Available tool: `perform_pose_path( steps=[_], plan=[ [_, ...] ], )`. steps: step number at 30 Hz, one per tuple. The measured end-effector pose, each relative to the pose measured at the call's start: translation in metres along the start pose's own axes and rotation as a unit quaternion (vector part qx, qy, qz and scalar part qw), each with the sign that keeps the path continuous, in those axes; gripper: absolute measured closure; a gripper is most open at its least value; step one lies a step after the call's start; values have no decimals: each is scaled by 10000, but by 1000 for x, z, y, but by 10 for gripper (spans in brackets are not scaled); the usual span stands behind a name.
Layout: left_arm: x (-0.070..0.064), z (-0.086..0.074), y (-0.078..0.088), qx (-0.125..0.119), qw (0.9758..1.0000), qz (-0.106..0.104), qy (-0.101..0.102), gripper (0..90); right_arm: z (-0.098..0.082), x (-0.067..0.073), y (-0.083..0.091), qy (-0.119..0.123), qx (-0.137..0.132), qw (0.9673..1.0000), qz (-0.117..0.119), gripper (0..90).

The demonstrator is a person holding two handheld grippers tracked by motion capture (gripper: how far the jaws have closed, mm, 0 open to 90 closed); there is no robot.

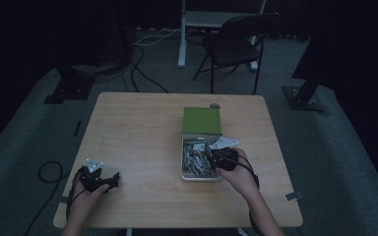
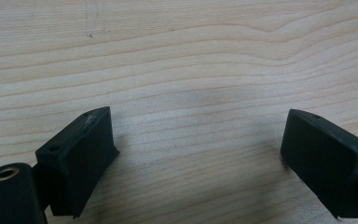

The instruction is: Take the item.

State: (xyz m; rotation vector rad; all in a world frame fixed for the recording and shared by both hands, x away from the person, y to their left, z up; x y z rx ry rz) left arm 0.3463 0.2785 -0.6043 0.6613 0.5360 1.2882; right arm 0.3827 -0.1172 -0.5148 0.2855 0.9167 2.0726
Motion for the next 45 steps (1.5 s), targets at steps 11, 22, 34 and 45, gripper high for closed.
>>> perform_pose_path(
  steps=[11, 22, 34, 45],
  plan=[
    [0, 0, 0, 1, 10000, 0, 0, 104, -6, 4, -5, -59, 216, 9997, 11, 786],
    [0, 0, 0, 0, 10000, 0, 0, 104, -7, 3, -10, -132, 278, 9994, -127, 871],
    [0, 0, 0, 0, 10000, 0, -1, 104, -2, -3, 0, -364, 147, 9992, -45, 900],
    [0, 0, 0, -2, 10000, 1, 1, 104, 3, -11, 12, -489, -29, 9988, -36, 900]
  ],
)
Point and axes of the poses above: each handheld gripper's, and its own axes: y roughly backward along the jaws, z roughly out of its top, x roughly to its left, the point moved 7 cm from there along -y, roughly forward along the jaws, and after that the axes turned 1 degree about -z, right-handed, at the moved point
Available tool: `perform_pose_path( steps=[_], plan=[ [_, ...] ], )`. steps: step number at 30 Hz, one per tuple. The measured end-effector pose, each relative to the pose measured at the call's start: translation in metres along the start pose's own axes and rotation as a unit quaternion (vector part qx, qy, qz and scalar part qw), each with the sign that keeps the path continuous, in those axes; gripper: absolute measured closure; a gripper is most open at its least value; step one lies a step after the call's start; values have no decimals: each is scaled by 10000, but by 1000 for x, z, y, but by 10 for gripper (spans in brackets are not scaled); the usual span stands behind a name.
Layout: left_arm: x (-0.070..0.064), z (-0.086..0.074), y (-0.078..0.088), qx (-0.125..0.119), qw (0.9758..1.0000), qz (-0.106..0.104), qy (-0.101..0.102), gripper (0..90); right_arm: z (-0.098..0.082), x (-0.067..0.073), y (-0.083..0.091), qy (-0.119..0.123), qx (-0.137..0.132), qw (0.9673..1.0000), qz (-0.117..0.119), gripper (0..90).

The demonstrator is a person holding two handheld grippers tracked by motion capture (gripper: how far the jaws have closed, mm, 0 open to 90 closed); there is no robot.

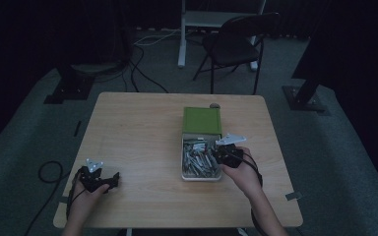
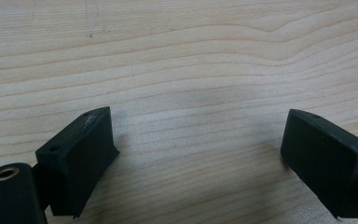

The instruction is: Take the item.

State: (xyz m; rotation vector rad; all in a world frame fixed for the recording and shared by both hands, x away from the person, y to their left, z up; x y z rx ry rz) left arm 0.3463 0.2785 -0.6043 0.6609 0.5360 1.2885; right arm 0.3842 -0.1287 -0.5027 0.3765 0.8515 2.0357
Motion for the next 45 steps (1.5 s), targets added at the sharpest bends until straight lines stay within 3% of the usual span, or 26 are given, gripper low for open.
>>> perform_pose_path(
  steps=[16, 26, 34, 45],
  plan=[
    [0, 0, 0, -2, 10000, 2, -5, 104, 24, -9, 29, -141, -467, 9988, -28, 900],
    [0, 0, 0, 0, 10000, 1, -4, 104, 45, -16, 53, -315, -905, 9953, 138, 900],
    [0, 0, 0, 3, 10000, 0, -2, 104, 49, -29, 69, -426, -1107, 9929, 82, 900],
    [0, 0, 0, -1, 10000, 1, -4, 104, 41, -54, 80, -596, -1160, 9913, -155, 900]
  ],
)
Point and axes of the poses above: each handheld gripper's, and its own axes: y roughly backward along the jaws, z roughly out of its top, x roughly to its left, the point moved 7 cm from there along -y, roughly forward along the jaws, and after that the axes turned 1 degree about -z, right-handed, at the moved point
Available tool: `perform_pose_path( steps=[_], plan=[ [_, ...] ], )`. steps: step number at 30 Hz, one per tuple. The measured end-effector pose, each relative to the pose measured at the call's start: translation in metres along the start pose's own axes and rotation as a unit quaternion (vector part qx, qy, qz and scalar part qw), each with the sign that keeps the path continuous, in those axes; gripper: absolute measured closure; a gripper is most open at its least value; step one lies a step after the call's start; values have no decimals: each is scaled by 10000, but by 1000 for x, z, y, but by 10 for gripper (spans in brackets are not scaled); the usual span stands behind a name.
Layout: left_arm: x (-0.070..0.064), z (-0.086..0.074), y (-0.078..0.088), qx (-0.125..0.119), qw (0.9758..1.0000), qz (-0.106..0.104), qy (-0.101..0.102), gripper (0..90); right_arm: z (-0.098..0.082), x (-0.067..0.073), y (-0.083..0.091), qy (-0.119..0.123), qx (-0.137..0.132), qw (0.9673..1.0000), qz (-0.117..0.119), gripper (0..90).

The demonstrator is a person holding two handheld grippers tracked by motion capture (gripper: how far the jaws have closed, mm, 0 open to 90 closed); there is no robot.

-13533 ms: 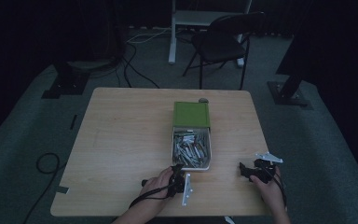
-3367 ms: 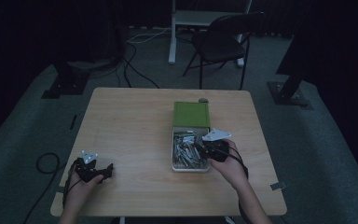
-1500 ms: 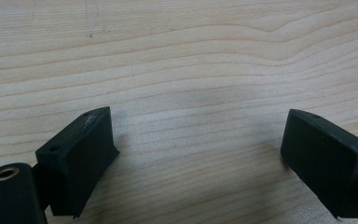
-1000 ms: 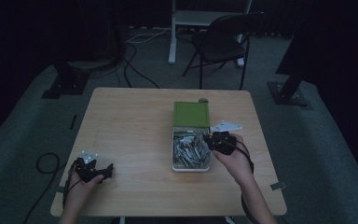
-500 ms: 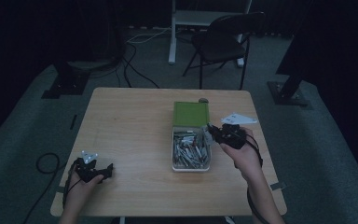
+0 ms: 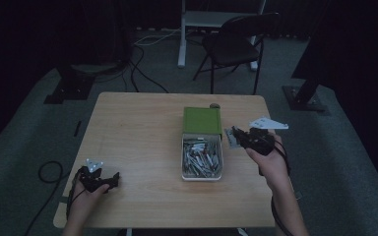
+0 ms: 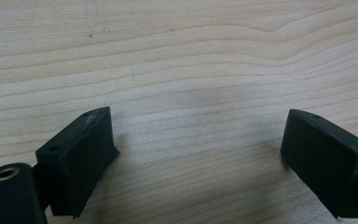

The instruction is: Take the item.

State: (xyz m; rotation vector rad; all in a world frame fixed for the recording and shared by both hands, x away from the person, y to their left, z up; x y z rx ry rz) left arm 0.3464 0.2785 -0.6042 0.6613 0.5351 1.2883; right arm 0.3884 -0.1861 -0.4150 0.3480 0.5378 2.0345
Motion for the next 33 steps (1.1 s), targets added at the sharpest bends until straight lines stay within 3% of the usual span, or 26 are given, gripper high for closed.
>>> perform_pose_path(
  steps=[5, 13, 23, 33],
  plan=[
    [0, 0, 0, -1, 10000, 0, 2, 105, -9, -12, 2, -86, 26, 9999, -140, 900],
    [0, 0, 0, 2, 10000, 0, 2, 104, -41, -31, -5, -304, 244, 9988, -294, 899],
    [0, 0, 0, 2, 10000, -1, 2, 104, -86, -43, -22, -593, 569, 9959, -367, 899],
    [0, 0, 0, -2, 10000, 0, 3, 105, -105, -50, -29, -811, 715, 9934, -386, 898]
  ],
)
Point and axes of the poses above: each handheld gripper's, and its own axes: y roughly backward along the jaws, z roughly out of its top, x roughly to its left, the point moved 7 cm from there along -y, roughly forward along the jaws, and after that the axes turned 1 degree about -z, right-handed, at the moved point
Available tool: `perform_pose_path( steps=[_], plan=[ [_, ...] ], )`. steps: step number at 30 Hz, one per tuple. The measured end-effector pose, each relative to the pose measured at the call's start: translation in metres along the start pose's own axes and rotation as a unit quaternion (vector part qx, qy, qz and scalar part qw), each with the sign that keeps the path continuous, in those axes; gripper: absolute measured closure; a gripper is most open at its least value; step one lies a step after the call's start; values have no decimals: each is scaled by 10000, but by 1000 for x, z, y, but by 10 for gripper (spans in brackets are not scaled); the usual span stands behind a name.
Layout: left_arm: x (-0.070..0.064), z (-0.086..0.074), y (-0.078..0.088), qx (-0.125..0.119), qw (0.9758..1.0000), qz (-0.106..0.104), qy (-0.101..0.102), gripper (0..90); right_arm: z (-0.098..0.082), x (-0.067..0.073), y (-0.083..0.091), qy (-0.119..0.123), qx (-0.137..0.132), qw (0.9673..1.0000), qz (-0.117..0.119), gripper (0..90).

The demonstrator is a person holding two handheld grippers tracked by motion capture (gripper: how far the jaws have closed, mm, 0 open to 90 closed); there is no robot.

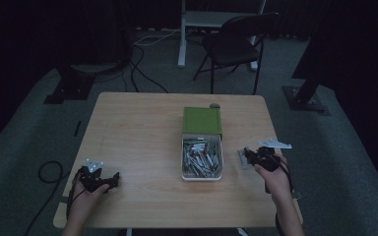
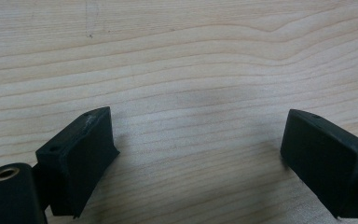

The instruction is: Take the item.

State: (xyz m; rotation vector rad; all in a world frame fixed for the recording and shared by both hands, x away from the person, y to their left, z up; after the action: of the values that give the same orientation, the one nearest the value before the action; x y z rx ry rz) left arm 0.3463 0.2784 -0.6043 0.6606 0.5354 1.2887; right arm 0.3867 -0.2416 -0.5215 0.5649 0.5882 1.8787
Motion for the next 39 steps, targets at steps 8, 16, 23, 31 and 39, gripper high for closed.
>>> perform_pose_path(
  steps=[8, 16, 23, 31, 39],
  plan=[
    [0, 0, 0, 0, 10000, 2, -4, 105, -13, -11, -8, -158, 170, 9997, -77, 896],
    [0, 0, 0, -1, 10000, 2, -4, 105, -21, -26, -9, -237, 238, 9991, -245, 888],
    [0, 0, 0, 0, 10000, 2, -6, 105, -31, -41, -8, -336, 310, 9983, -373, 882],
    [0, 0, 0, 0, 10000, 2, -6, 105, -44, -56, -9, -552, 327, 9967, -506, 883],
    [0, 0, 0, 0, 10000, 1, -5, 105, -59, -66, -15, -561, 439, 9957, -599, 872]
  ],
)
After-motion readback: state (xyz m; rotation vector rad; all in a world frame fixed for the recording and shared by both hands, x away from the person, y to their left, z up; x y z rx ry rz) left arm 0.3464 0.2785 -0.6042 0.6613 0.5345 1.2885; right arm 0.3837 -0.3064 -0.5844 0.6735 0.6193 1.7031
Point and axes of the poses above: each handheld gripper's, and its own axes: y roughly backward along the jaws, z roughly out of its top, x roughly to its left, the point moved 7 cm from there along -y, roughly forward along the jaws, and after that the axes turned 1 degree about -z, right-handed, at the moved point
